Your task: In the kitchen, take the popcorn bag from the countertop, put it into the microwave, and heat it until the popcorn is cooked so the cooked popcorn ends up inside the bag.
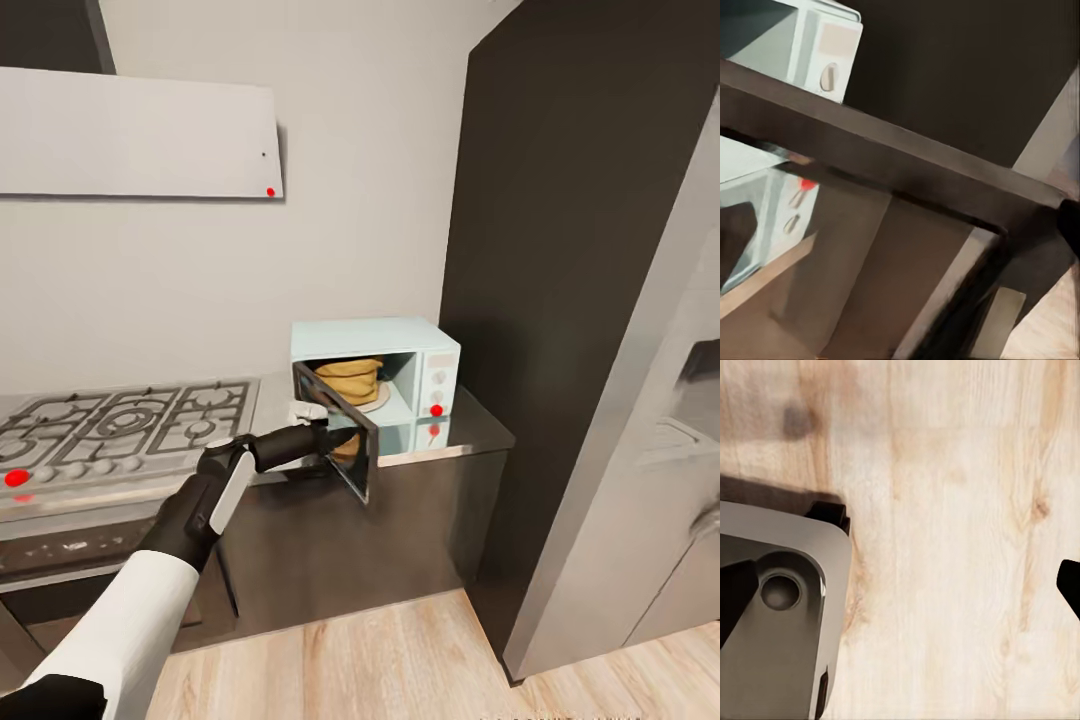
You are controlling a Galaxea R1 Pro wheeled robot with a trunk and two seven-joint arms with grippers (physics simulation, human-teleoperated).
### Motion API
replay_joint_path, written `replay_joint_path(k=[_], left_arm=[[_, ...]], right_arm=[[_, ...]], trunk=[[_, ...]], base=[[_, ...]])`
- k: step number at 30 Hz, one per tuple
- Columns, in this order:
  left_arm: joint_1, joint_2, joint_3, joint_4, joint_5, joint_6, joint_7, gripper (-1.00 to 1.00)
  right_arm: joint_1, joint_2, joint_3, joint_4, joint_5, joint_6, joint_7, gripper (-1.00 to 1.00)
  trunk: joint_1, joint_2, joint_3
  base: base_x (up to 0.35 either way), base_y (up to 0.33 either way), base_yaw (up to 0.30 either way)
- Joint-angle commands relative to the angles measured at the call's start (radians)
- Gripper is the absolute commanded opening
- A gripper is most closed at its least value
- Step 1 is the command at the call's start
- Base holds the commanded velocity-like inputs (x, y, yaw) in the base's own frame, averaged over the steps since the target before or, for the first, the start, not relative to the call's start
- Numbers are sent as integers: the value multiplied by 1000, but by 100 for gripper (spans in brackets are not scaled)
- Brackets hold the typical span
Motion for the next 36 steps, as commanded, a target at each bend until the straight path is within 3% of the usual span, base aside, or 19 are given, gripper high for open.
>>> replay_joint_path(k=[1, 17, 30, 36], left_arm=[[-1, 0, 0, 0, 8, 8, 0, 100], [0, 4, 3, 1, 12, 4, 0, 100], [0, 9, 3, 9, 7, 4, 10, 100], [0, 3, 1, 10, 9, 3, 15, 100]], right_arm=[[-2, 0, -8, 3, 9, -4, 2, 100], [-2, -2, -9, 3, 9, -9, 1, 100], [-2, 2, -11, 3, 6, -4, 1, 100], [-2, 13, -11, 3, 7, -7, 1, 100]], trunk=[[0, -1, 0], [0, -1, 12], [0, -1, 13], [0, -1, 13]], base=[[0, 0, -236], [0, 0, -230], [4, 0, -14], [222, 0, 0]])
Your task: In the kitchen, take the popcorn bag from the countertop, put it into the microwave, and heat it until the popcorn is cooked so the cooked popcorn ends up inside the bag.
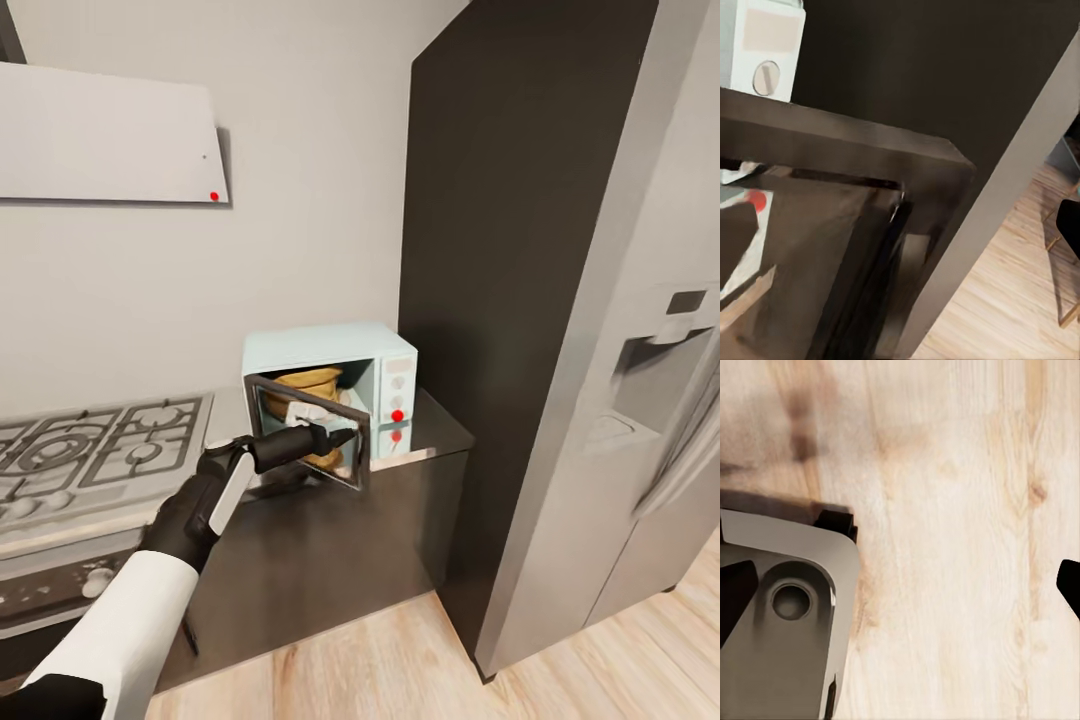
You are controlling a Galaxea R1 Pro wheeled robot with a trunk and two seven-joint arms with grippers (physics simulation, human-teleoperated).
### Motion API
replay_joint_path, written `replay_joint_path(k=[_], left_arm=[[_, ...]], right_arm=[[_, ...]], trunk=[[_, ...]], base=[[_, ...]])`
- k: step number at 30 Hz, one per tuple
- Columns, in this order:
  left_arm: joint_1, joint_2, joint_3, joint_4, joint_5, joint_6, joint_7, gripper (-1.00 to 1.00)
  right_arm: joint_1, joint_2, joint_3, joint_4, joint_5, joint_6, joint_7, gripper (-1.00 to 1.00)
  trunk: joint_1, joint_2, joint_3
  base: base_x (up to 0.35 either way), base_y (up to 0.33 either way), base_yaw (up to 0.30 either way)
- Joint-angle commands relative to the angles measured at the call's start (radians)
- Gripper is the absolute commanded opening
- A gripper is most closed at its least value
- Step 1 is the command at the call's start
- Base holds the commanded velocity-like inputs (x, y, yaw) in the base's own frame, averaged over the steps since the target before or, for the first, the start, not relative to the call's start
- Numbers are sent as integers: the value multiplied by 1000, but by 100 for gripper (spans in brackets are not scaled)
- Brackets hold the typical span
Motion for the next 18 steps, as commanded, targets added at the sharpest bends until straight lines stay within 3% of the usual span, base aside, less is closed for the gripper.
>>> replay_joint_path(k=[1, 10, 12, 14, 18], left_arm=[[-1, -1, 0, 0, 7, 7, 1, 100], [-1, -10, -2, -1, 3, 5, 2, 100], [-1, -32, -3, 11, -3, 5, 5, 100], [-1, -60, -4, 39, -15, 4, 38, 100], [-1, -96, -15, 46, -27, 5, 182, 100]], right_arm=[[-2, 1, -9, 3, 9, -5, 2, 100], [-2, 2, -9, 3, 9, -6, 3, 100], [-2, 2, -9, 3, 9, -6, 3, 100], [-2, 2, -9, 3, 9, -6, 3, 100], [-2, 2, -9, 3, 9, -6, 3, 100]], trunk=[[1, -1, -1], [1, -1, -1], [1, -1, -1], [1, -1, -1], [1, -1, -1]], base=[[249, 0, 0], [245, 0, 0], [190, 0, 0], [73, 0, 0], [11, 0, 0]])
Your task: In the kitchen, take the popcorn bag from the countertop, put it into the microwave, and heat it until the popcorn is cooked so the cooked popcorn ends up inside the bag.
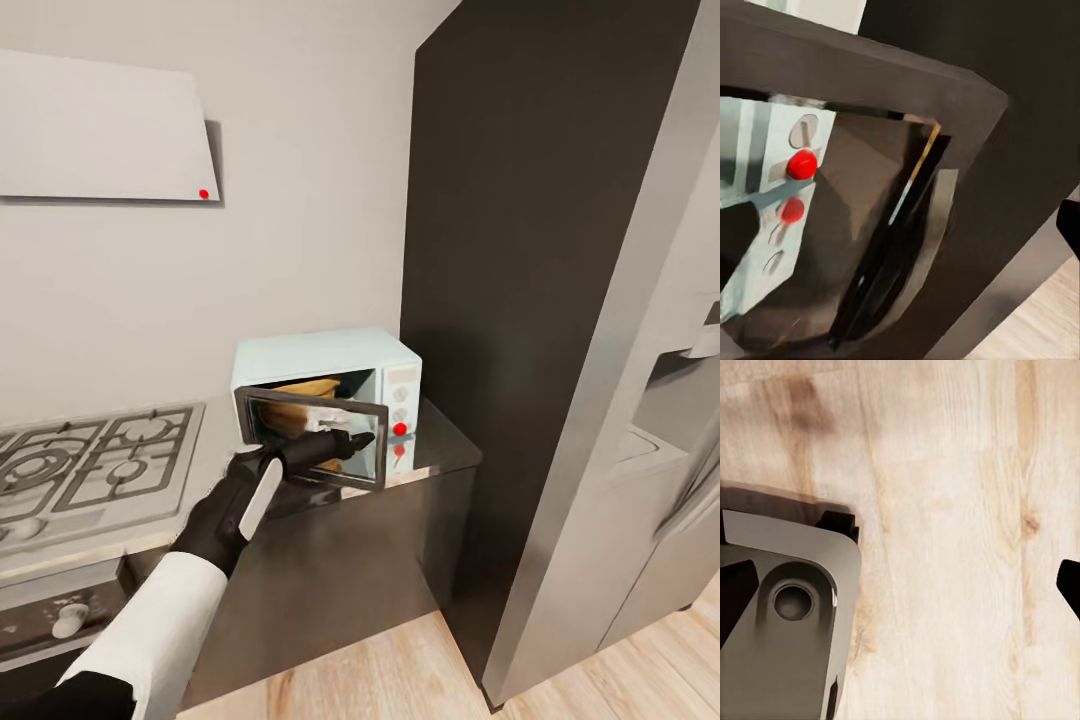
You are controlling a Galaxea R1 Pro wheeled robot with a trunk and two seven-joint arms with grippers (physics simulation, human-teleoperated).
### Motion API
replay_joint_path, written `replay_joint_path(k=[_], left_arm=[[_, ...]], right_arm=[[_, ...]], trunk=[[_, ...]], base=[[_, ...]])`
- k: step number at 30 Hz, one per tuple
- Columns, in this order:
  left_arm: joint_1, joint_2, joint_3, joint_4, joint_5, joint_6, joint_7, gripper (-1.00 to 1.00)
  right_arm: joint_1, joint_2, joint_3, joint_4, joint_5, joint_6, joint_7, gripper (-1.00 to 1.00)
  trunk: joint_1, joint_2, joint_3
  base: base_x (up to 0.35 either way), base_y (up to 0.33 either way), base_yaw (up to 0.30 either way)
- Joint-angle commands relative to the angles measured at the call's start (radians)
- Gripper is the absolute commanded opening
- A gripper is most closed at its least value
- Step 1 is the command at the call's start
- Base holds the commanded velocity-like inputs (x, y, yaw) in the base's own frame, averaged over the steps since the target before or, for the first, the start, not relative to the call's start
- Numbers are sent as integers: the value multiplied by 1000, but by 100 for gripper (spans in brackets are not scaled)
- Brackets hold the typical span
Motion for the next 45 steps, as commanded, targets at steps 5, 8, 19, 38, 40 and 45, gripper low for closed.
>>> replay_joint_path(k=[5, 8, 19, 38, 40, 45], left_arm=[[-1, -39, -194, -12, -18, 7, 292, 100], [-1, -56, -211, -17, -19, 8, 374, 100], [-1, -60, -215, -19, -17, 7, 521, 100], [-1, -61, -215, -9, -15, 6, 515, 100], [-1, -61, -215, -9, -15, 6, 515, 100], [-1, -61, -215, -10, -15, 6, 515, 100]], right_arm=[[-2, -1, -9, 3, 9, -4, 2, 100], [-2, -1, -9, 3, 9, -3, 2, 100], [-2, -1, -9, 3, 7, -3, 1, 100], [-2, -1, -9, 3, 9, -3, 2, 100], [-2, -1, -9, 3, 9, -3, 2, 100], [-2, -1, -9, 3, 9, -4, 2, 100]], trunk=[[0, -1, -1], [0, -1, -1], [0, -1, -1], [0, -1, -1], [0, -1, -1], [0, -1, -1]], base=[[0, 0, 0], [0, 0, 0], [0, 0, 0], [189, 0, 0], [225, 0, 0], [174, 0, 0]])
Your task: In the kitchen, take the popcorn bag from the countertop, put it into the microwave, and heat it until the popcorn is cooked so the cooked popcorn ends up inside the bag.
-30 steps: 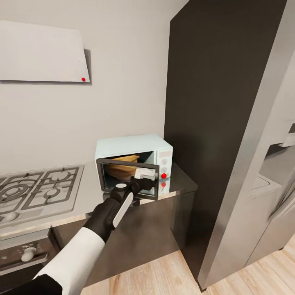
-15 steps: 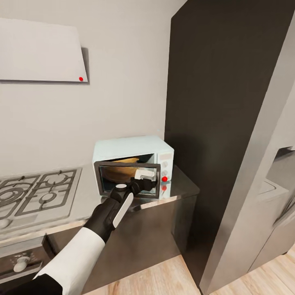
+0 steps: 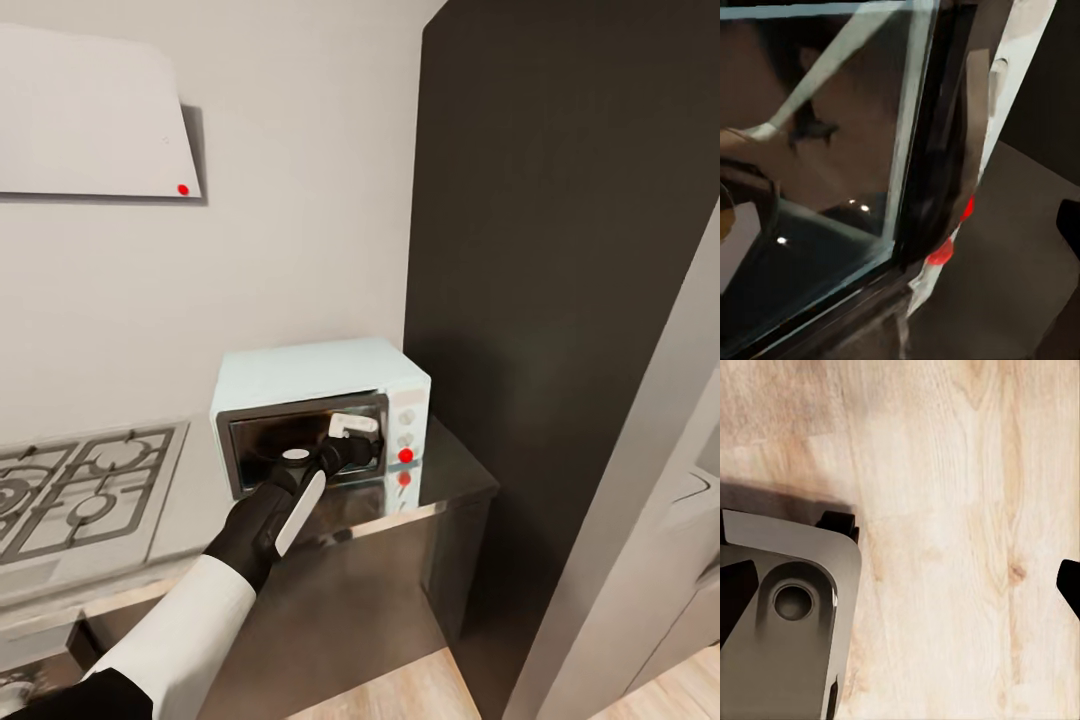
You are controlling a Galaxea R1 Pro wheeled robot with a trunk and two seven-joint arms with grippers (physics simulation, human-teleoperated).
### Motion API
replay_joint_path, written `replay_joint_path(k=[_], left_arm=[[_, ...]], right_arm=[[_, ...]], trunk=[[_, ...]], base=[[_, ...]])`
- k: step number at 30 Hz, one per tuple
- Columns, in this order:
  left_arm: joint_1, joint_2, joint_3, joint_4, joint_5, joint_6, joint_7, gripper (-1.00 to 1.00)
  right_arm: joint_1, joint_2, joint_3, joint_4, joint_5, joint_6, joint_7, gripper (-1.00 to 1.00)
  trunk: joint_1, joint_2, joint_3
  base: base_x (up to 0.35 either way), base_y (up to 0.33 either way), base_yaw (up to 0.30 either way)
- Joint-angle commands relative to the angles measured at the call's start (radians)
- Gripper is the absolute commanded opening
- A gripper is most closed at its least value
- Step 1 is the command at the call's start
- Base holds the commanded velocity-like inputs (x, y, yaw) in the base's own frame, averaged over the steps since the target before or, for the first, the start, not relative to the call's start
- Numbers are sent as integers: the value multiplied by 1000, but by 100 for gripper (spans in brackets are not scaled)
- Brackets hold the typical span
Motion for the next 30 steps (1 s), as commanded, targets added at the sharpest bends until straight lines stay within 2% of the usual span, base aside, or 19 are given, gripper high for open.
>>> replay_joint_path(k=[1, 12, 27, 30], left_arm=[[-1, 0, 0, -1, 3, 5, -1, 100], [-1, 0, 0, -3, 3, 5, 1, 100], [-1, 0, -1, -7, 3, 6, 7, 100], [-1, 0, -10, -7, 3, 6, 7, 100]], right_arm=[[-2, -1, -9, 3, 9, -4, 2, 100], [-2, -1, -9, 3, 9, -5, 2, 100], [-2, -1, -9, 3, 9, -5, 2, 100], [-2, -1, -9, 3, 9, -5, 2, 100]], trunk=[[0, -1, -1], [0, -1, -1], [0, -1, -1], [0, -1, -1]], base=[[146, 0, 0], [103, 0, 0], [-318, 0, 0], [-341, 0, 0]])
